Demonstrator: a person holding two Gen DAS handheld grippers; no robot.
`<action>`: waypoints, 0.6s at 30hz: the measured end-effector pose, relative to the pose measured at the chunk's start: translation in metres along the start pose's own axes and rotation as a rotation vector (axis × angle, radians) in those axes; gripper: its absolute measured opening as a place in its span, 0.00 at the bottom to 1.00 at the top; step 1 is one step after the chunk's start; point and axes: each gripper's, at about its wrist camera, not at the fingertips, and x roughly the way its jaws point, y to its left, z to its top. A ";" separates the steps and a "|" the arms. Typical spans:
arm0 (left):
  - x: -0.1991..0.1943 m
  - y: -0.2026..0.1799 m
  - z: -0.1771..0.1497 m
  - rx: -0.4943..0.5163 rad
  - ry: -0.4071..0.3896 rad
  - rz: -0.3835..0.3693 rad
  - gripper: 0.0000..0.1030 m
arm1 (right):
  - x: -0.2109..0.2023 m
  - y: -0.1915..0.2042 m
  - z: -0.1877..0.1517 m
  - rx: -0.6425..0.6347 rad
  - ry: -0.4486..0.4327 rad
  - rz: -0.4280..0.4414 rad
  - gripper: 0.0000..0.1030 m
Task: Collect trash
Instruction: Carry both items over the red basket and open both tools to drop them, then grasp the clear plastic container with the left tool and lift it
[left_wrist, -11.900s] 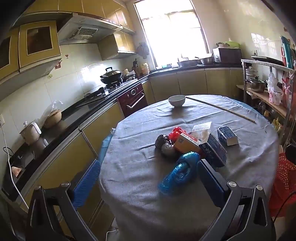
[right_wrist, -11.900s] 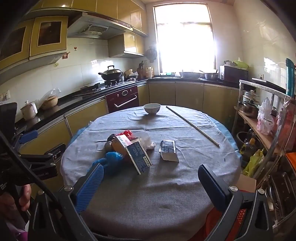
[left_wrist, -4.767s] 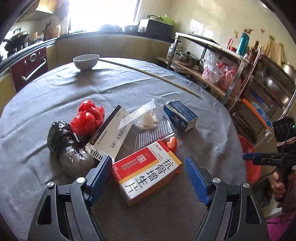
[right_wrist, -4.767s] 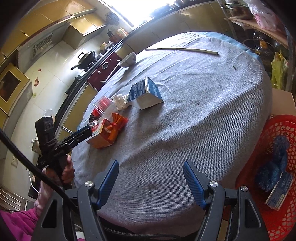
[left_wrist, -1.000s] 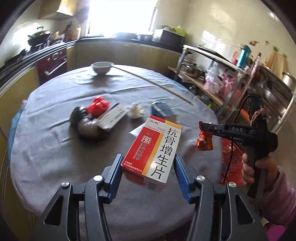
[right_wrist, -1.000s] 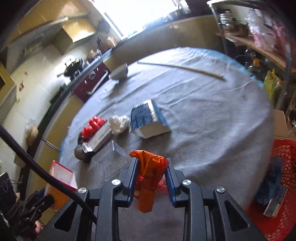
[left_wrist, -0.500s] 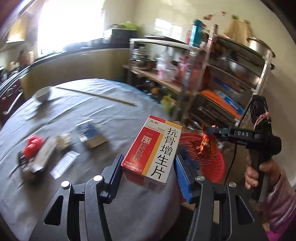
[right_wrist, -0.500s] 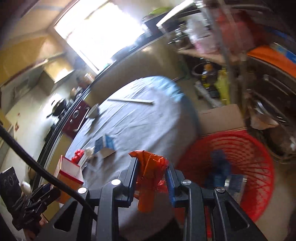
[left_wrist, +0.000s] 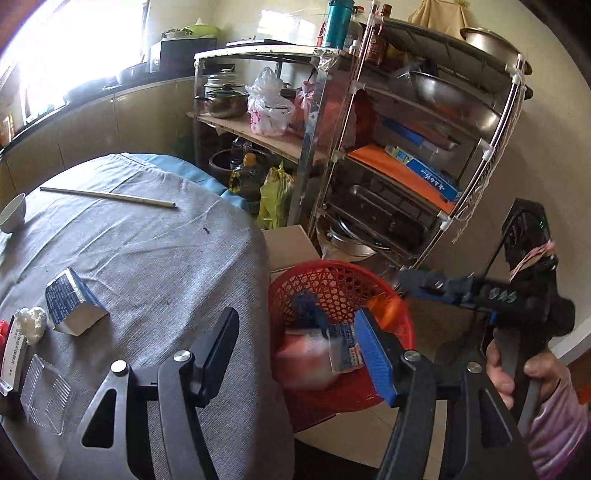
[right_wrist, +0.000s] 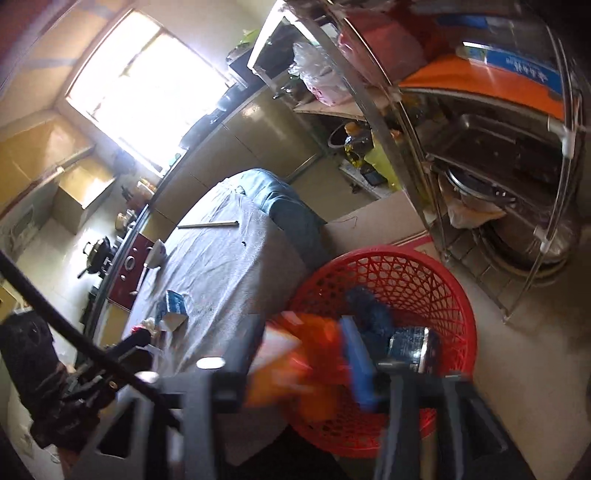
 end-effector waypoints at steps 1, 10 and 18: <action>-0.002 0.002 -0.004 0.002 0.002 0.013 0.64 | -0.001 -0.001 0.001 0.003 -0.013 0.008 0.66; -0.038 0.038 -0.044 -0.039 -0.007 0.151 0.66 | 0.012 0.026 -0.004 -0.048 -0.038 0.040 0.66; -0.077 0.086 -0.096 -0.165 -0.022 0.279 0.68 | 0.044 0.078 -0.025 -0.169 0.038 0.060 0.66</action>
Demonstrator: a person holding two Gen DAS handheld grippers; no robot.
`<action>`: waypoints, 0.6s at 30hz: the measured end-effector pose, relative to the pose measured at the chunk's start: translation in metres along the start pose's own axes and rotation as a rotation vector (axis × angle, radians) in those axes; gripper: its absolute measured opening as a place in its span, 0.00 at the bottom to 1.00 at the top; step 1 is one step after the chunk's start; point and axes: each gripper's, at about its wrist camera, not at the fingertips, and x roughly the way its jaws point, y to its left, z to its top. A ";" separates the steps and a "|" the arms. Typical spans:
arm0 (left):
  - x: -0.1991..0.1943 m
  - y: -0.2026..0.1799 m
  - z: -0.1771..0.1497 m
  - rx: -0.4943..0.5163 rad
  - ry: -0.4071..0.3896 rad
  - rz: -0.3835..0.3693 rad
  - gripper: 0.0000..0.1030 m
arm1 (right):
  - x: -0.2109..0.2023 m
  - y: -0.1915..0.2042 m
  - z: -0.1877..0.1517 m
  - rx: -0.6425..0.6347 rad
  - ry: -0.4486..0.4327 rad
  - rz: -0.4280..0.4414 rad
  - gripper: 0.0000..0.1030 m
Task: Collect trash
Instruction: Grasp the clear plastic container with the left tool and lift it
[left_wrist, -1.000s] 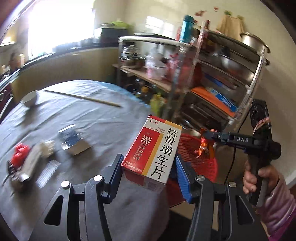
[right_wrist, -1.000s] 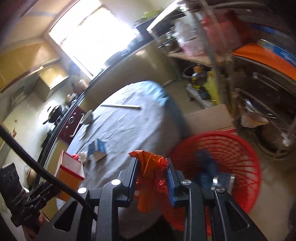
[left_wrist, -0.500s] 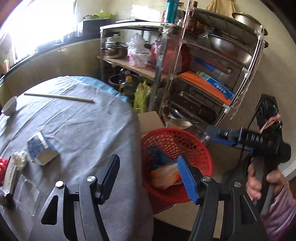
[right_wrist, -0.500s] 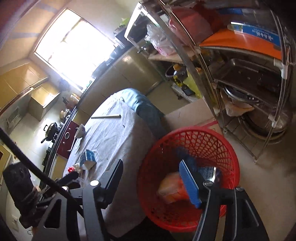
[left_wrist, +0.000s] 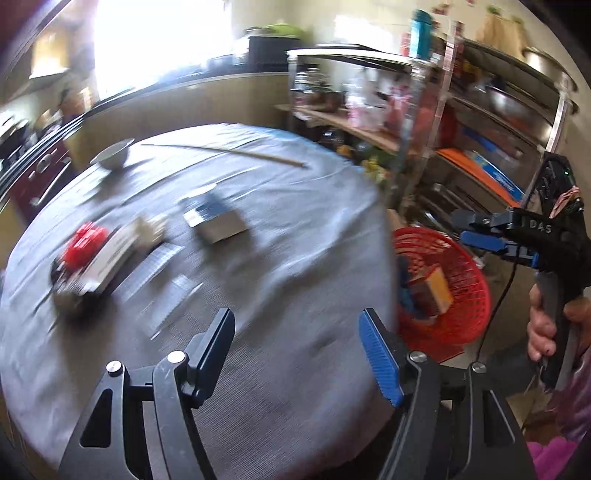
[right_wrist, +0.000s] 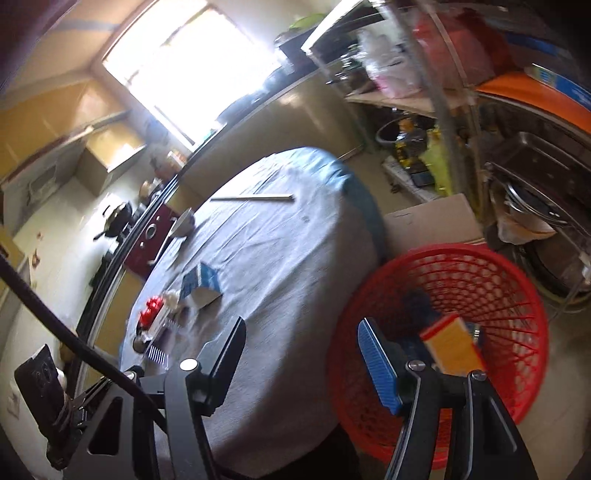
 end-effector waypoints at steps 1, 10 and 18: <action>-0.004 0.012 -0.006 -0.025 -0.003 0.015 0.68 | 0.004 0.007 -0.001 -0.014 0.010 0.004 0.66; -0.024 0.090 -0.030 -0.187 -0.041 0.119 0.70 | 0.026 0.057 -0.009 -0.119 0.056 0.005 0.66; -0.027 0.133 -0.019 -0.259 -0.102 0.105 0.78 | 0.040 0.086 -0.016 -0.173 0.089 0.004 0.66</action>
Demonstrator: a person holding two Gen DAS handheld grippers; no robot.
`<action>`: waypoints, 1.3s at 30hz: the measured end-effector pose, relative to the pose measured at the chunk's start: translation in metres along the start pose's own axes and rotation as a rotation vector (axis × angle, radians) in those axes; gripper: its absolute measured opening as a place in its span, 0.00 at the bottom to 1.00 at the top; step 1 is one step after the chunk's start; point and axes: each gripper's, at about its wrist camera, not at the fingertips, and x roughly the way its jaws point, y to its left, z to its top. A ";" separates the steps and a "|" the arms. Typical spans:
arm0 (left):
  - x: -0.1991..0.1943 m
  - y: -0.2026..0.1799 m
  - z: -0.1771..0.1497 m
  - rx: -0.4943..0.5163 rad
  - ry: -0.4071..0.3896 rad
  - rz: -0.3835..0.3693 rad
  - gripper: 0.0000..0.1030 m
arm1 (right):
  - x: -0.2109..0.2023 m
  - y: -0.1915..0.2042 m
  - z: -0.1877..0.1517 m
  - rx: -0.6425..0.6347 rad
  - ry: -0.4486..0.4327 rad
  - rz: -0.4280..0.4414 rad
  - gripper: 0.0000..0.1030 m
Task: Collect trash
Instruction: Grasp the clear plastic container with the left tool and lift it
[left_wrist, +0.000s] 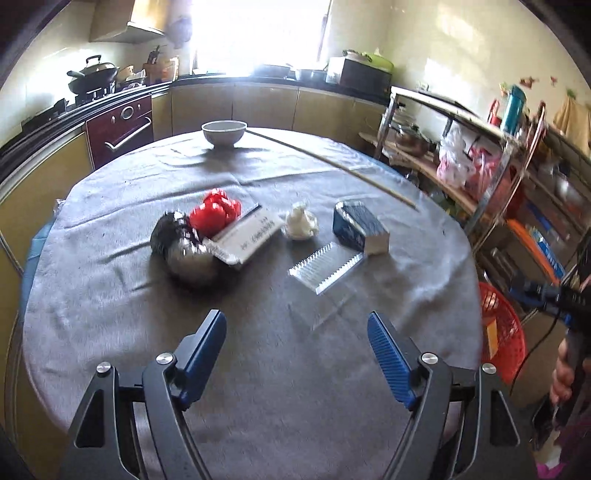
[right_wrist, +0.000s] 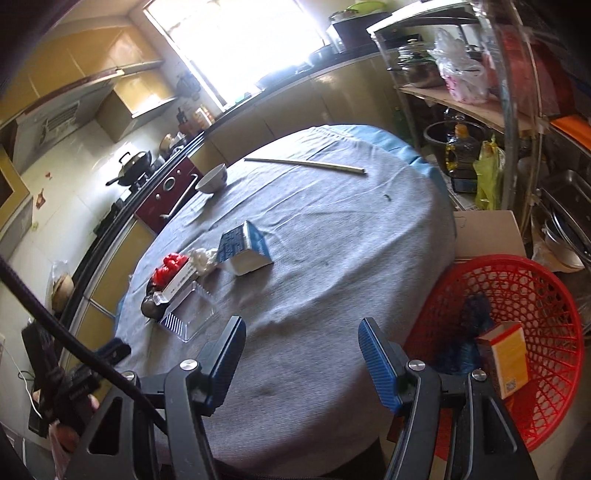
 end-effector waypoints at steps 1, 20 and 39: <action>0.003 0.002 0.004 -0.004 -0.002 -0.006 0.80 | 0.002 0.003 0.000 -0.005 0.006 0.000 0.66; 0.079 -0.026 0.033 0.107 0.146 -0.098 0.81 | 0.016 -0.002 -0.003 0.024 0.046 0.025 0.66; 0.092 -0.007 -0.001 0.007 0.284 -0.110 0.11 | 0.025 -0.010 -0.011 0.059 0.070 0.058 0.66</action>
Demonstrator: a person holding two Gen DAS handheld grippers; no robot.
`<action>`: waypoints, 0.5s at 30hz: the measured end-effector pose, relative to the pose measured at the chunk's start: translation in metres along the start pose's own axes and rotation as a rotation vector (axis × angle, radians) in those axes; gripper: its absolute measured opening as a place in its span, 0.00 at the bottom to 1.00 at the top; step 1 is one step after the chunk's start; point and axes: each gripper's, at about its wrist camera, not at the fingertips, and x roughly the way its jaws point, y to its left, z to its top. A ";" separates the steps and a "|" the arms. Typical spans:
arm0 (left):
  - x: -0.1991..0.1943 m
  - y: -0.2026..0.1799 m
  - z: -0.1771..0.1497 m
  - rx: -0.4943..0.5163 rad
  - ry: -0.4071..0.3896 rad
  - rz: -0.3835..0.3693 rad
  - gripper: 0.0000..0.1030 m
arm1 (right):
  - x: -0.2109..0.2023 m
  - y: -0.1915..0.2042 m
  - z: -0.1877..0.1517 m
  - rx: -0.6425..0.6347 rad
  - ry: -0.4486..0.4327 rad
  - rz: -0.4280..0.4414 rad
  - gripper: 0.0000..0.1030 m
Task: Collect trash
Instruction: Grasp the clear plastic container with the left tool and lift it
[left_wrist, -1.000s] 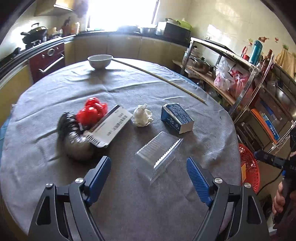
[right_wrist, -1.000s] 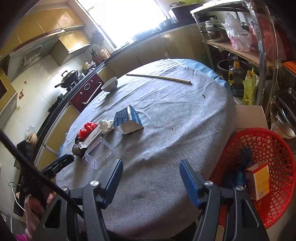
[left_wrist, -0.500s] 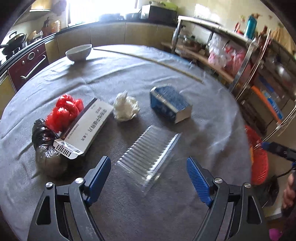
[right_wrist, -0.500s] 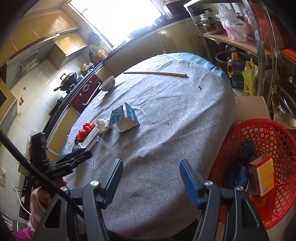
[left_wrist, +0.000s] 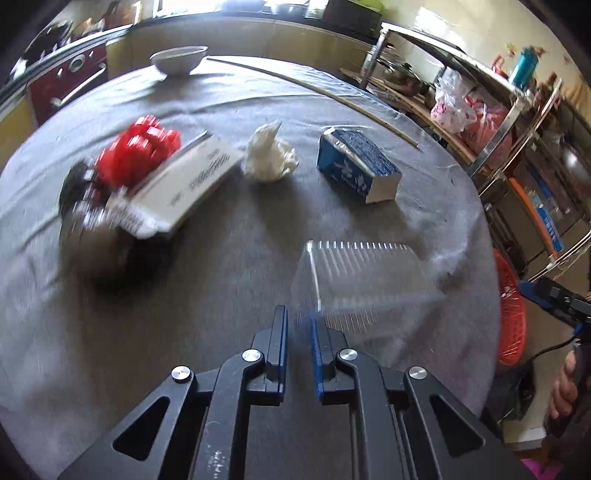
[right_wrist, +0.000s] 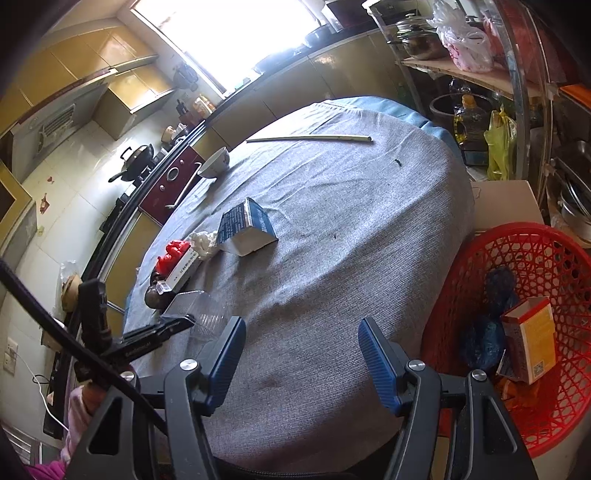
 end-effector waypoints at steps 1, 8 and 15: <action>-0.004 0.002 -0.004 -0.020 0.003 -0.006 0.11 | 0.000 0.000 -0.001 0.000 0.001 0.002 0.66; -0.034 0.009 -0.009 -0.099 -0.024 -0.018 0.40 | 0.005 0.006 -0.004 -0.011 0.017 0.012 0.66; -0.046 -0.011 0.003 -0.117 -0.130 -0.013 0.81 | 0.006 0.014 -0.008 -0.031 0.023 0.020 0.66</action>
